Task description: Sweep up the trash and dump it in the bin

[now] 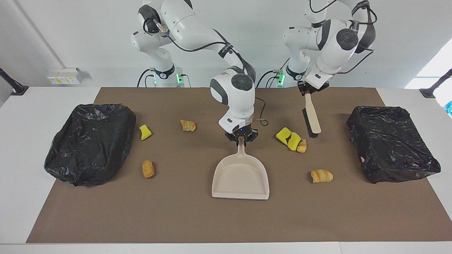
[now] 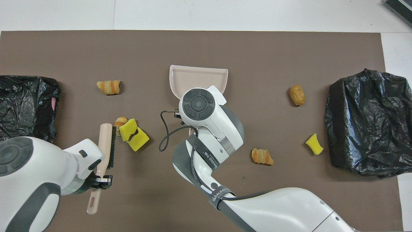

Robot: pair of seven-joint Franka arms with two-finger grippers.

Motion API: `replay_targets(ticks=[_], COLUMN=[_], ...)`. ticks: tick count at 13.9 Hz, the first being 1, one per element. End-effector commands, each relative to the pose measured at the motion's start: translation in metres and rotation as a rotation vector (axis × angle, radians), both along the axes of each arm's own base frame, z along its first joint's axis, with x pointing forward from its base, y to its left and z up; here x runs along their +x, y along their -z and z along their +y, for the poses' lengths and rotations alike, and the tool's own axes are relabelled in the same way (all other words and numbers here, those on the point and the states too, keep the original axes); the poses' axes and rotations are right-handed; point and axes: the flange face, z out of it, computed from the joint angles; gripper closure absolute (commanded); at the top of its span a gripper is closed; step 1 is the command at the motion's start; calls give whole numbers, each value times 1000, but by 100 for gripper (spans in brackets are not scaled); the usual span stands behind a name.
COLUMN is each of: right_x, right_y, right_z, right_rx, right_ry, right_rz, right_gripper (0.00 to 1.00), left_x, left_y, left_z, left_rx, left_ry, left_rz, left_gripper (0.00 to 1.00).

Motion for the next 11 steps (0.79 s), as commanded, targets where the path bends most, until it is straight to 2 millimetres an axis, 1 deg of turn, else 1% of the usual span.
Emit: replay_targets(ticks=[1, 2, 3, 4, 5, 6, 8, 9, 10, 11], right_x=[15, 11, 7, 9, 7, 6, 1, 2, 1, -2], right_y=[-25, -34, -44, -57, -64, -69, -73, -75, -77, -78], right_z=[-21, -24, -30, -44, -55, -69, -87, -105, -114, -121], right_rx=[6, -4, -25, -42, -61, -70, -48, -38, -41, -40], right_ry=[-77, -141, -203, -263, -330, -417, -608, -651, -719, -837], right_rz=[-32, -33, -17, -6, 15, 44, 115, 144, 166, 182], right_gripper=[100, 100, 100, 100, 100, 100, 100, 100, 100, 100], left_x=[38, 46, 53, 57, 56, 54, 45, 39, 36, 35], left_y=[-1, 4, 11, 16, 23, 27, 44, 57, 67, 73], left_z=[35, 49, 67, 81, 90, 90, 78, 57, 43, 34], left_rx=[8, 14, 27, 28, 26, 25, 28, 33, 41, 48], left_ry=[-66, -87, -82, -66, -58, -56, -53, -39, -45, -55], left_rz=[-69, -88, -107, -114, -100, -89, -50, -29, -15, -5], left_gripper=[100, 100, 100, 100, 100, 100, 100, 100, 100, 100])
